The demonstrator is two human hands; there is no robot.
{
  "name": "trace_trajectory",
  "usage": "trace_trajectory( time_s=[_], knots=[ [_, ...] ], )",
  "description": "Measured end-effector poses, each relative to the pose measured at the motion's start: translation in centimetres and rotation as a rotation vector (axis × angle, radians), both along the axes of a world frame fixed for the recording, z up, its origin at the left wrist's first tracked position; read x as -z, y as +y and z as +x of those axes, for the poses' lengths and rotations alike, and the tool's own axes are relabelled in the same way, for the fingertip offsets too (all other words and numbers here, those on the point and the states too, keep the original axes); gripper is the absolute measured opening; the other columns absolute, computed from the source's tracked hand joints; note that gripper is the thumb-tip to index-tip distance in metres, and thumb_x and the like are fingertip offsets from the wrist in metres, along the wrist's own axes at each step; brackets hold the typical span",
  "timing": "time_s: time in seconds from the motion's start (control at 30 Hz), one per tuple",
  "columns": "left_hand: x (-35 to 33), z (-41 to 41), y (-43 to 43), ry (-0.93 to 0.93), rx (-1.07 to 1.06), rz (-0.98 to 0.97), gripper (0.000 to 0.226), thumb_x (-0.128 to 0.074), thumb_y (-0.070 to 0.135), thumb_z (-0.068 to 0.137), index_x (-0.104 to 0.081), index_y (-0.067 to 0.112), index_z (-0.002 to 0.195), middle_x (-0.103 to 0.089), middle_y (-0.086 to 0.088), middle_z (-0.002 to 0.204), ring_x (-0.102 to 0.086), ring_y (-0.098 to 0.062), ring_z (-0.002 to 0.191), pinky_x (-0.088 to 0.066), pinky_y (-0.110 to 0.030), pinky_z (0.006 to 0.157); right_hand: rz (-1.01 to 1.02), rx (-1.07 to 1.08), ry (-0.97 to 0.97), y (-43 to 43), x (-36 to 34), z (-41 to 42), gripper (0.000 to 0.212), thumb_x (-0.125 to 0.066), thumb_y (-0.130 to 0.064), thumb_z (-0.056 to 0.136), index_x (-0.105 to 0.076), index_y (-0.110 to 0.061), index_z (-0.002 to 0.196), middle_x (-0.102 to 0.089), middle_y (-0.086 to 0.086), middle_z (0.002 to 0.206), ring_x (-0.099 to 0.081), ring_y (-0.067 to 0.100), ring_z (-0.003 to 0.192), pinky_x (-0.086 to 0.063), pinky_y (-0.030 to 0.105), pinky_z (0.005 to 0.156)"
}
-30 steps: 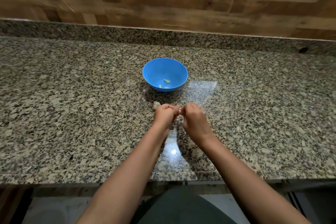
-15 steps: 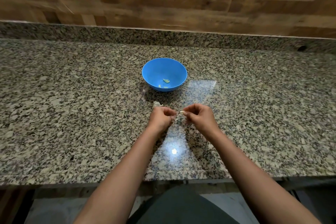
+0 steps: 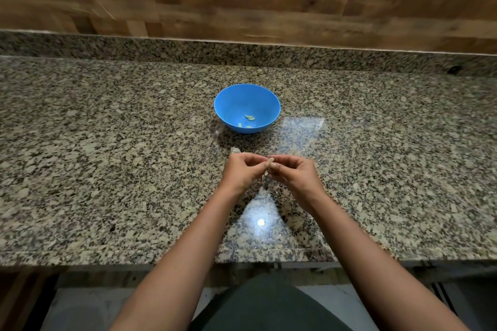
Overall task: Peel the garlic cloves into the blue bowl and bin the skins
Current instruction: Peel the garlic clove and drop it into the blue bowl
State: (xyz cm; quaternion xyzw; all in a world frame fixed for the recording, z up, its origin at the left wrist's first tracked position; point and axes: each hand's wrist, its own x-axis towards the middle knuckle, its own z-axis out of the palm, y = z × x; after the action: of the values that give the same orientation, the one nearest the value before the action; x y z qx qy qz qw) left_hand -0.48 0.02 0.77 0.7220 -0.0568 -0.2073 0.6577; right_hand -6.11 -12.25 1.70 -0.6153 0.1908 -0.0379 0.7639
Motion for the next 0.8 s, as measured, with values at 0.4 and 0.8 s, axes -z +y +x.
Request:
trace_trajectory(
  time_s=[0.4,0.8],
  knots=[
    [0.03,-0.09,-0.72,-0.183,-0.027,0.178,0.008,-0.073,0.014,0.079,-0.070,0.009,0.085,-0.070,-0.009,0.081,-0.063,-0.014,0.070,-0.053,-0.023,0.066,-0.172,0.039,0.014,0.19,0.06,0.20,0.009,-0.063,0.000,0.085,-0.068,-0.007,0.085,-0.069,0.021,0.089,-0.066,0.025,0.079,-0.056,0.035,0.079],
    [-0.18,0.31,-0.24,-0.171,0.047,0.192,0.019,-0.072,0.019,0.082,-0.072,0.004,0.093,-0.072,-0.008,0.084,-0.064,-0.014,0.072,-0.053,-0.026,0.071,-0.078,-0.006,0.042,-0.29,0.14,0.44,0.013,-0.061,0.005,0.084,-0.067,-0.004,0.092,-0.068,0.016,0.088,-0.063,0.025,0.078,-0.056,0.029,0.073]
  ],
)
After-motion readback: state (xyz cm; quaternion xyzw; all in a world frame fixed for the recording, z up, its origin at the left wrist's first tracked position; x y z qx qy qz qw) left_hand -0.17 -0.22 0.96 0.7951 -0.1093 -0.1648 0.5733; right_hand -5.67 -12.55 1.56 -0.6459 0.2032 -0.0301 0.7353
